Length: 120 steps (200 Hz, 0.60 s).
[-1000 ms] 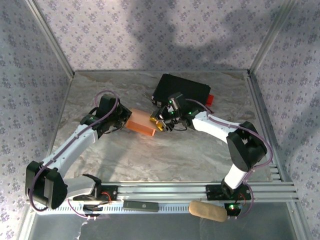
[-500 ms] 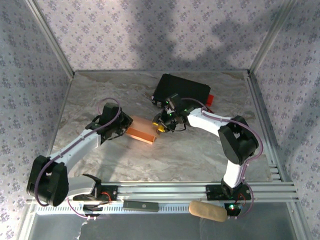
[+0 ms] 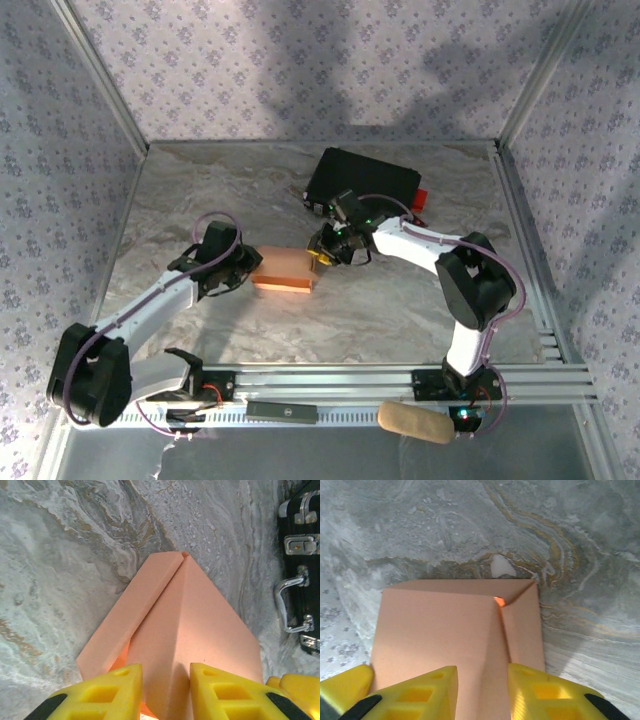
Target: Fold the paper box
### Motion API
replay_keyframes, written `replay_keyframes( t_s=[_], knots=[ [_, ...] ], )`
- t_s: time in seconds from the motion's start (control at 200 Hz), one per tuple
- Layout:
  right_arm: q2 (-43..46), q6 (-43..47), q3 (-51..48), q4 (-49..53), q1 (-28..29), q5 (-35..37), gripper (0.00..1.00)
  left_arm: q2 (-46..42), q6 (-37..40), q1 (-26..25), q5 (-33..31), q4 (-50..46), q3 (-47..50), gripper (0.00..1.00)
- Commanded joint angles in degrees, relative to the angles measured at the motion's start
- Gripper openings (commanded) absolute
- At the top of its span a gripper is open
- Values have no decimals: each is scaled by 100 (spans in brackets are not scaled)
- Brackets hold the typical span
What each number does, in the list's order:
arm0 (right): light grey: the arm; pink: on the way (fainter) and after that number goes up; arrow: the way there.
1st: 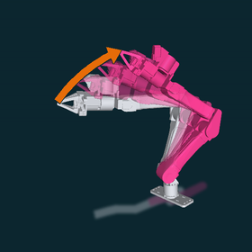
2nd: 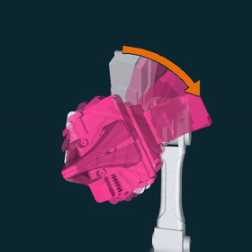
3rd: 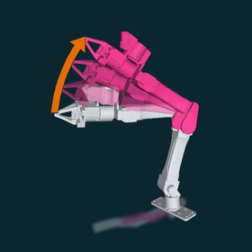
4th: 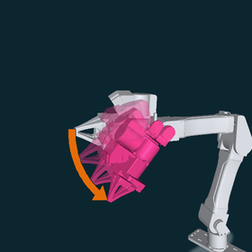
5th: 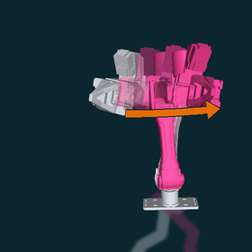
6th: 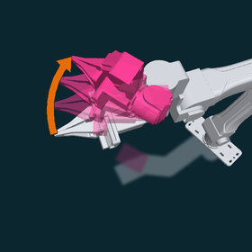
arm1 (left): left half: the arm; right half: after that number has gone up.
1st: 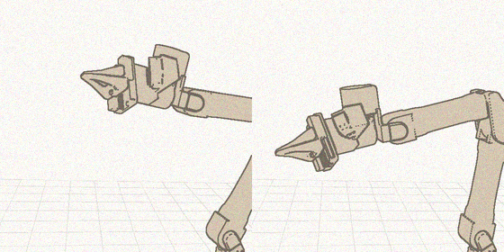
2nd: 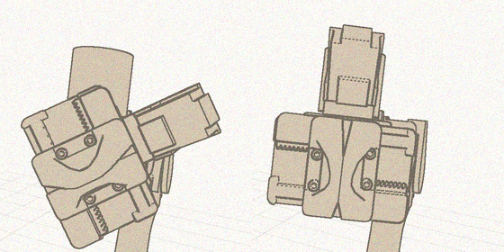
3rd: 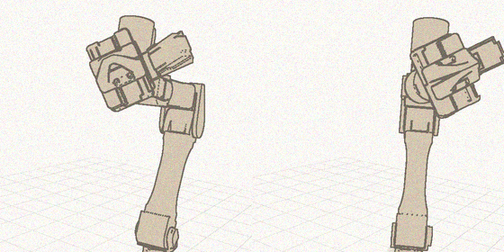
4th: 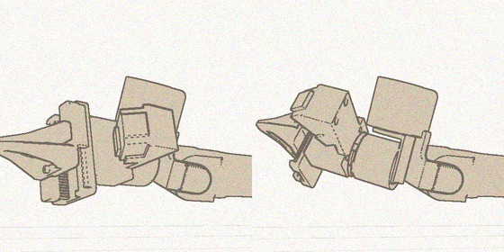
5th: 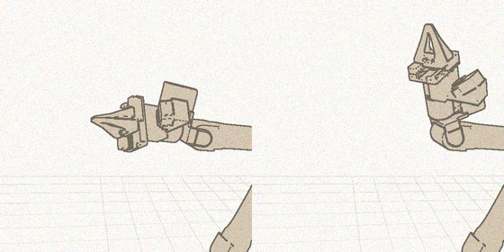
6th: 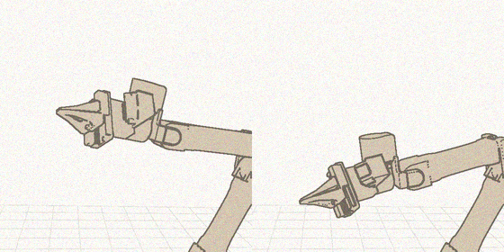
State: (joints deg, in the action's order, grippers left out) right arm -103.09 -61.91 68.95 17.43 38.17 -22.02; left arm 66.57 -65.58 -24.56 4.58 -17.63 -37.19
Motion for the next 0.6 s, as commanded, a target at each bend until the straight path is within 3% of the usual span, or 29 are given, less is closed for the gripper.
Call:
replay_keyframes(
  t_s=[0.0, 0.395, 0.595],
  knots=[
    [25, 283, 170, 481, 84, 414, 32, -135, 301, -48, -238, -438, 7, 32],
    [336, 794, 142, 814, 403, 1290, 37, -100, 821, -242, -682, -895, 29, 45],
    [758, 955, -212, 590, 720, 1689, 42, 11, 983, -368, -839, -937, 44, 46]
  ],
)
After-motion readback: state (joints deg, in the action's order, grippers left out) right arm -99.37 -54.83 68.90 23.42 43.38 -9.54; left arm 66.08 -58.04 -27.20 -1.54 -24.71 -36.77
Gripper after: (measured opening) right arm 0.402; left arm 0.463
